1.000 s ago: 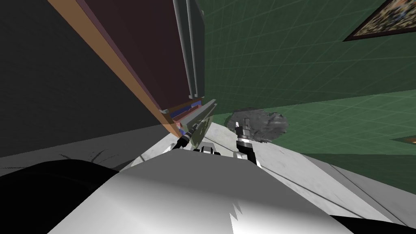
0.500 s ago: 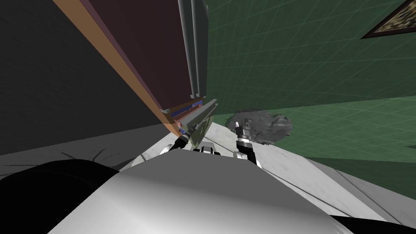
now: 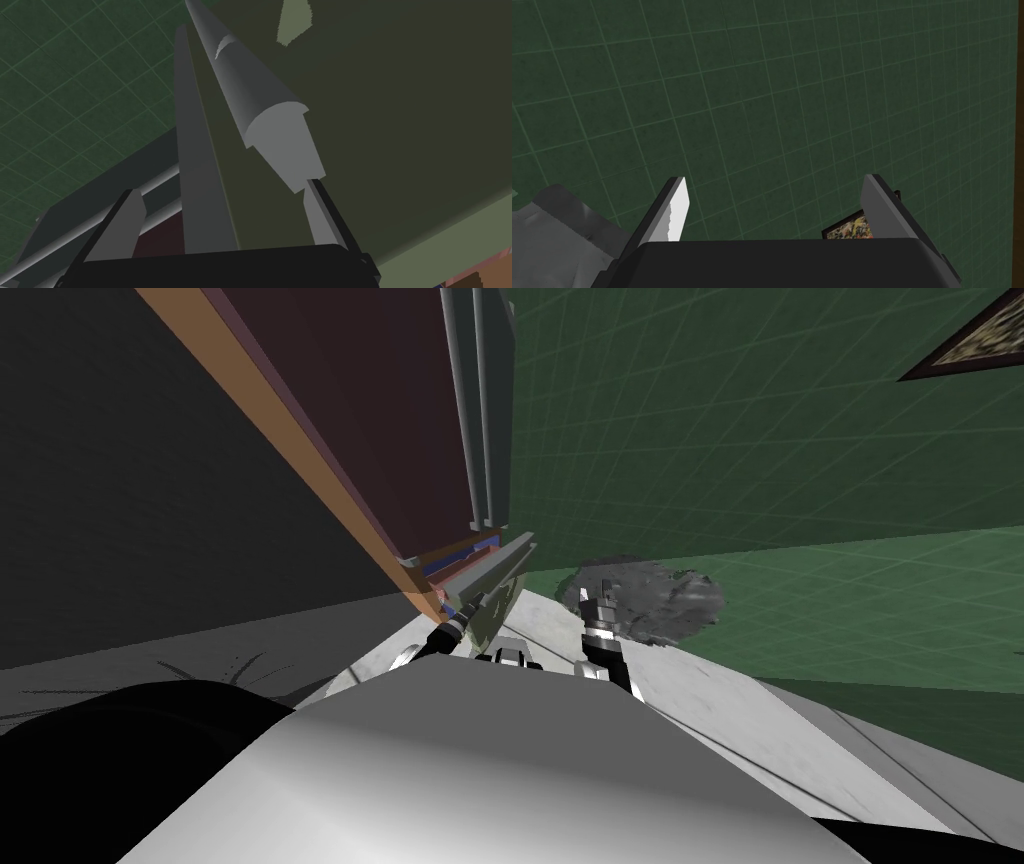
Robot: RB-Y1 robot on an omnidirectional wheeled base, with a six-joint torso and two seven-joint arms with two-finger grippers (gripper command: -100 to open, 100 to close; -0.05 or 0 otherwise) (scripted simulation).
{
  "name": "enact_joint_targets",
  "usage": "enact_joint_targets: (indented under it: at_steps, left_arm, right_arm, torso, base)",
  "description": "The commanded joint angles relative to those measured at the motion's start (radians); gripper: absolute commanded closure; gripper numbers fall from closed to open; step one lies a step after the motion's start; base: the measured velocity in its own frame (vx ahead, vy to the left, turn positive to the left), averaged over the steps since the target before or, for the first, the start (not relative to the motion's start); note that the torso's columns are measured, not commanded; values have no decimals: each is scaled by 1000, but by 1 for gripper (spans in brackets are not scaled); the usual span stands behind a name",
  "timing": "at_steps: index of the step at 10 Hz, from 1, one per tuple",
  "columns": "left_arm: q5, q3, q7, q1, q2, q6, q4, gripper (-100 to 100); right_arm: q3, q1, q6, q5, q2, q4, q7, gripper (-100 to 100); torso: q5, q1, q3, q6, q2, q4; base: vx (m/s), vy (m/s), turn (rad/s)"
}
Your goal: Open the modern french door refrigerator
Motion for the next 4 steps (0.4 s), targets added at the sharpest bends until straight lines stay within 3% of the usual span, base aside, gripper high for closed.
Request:
enact_joint_targets:
  at_steps: [1, 4]
  left_arm:
    - [0, 0, 0, 0, 0, 0, 0, 0]
    - [0, 0, 0, 0, 0, 0, 0, 0]
  right_arm:
    - [0, 0, 0, 0, 0, 0, 0, 0]
    - [0, 0, 0, 0, 0, 0, 0, 0]
  torso:
    - [0, 0, 0, 0, 0, 0]
    - [0, 0, 0, 0, 0, 0]
  base:
    - [0, 0, 0]
    - [0, 0, 0]
